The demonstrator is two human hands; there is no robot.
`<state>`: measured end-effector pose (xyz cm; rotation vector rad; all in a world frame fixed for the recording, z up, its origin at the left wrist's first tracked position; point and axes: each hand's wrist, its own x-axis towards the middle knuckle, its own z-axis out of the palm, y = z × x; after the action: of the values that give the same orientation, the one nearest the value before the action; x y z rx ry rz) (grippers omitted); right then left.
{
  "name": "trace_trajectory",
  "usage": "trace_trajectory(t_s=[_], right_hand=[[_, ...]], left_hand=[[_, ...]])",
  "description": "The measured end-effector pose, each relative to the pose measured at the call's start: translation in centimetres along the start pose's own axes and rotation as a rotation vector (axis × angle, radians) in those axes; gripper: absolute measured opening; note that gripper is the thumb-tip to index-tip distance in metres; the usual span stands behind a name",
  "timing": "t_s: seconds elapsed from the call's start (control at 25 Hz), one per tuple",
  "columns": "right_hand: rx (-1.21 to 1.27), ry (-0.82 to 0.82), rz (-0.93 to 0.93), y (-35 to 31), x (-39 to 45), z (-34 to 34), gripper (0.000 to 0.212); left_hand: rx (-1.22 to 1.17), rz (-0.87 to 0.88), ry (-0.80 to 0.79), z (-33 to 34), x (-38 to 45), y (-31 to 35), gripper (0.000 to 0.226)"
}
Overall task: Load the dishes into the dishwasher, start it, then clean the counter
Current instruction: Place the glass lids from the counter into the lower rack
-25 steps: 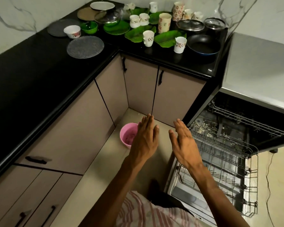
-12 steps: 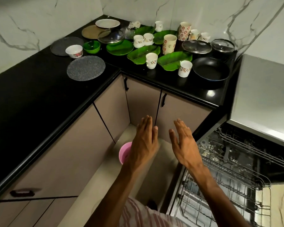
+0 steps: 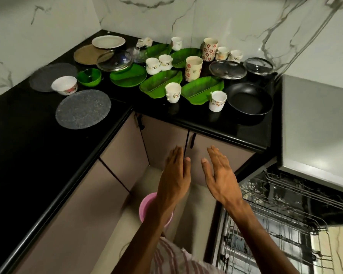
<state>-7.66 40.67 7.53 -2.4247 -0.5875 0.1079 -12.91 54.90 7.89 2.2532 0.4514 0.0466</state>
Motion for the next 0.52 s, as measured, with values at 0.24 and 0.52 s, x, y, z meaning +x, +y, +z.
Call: trace_trajectory(t_s=[0.24, 0.52], right_hand=[[-0.001, 0.077, 0.086, 0.7, 3.8, -0.1, 0.062], [0.013, 0.15, 0.126, 4.5, 8.7, -2.2, 0.066]], left_hand=[[-0.058, 0.065, -0.069, -0.1, 5.5, -0.1, 0.055], [-0.081, 0.182, -0.104, 2.5, 11.6, 3.4, 0.053]])
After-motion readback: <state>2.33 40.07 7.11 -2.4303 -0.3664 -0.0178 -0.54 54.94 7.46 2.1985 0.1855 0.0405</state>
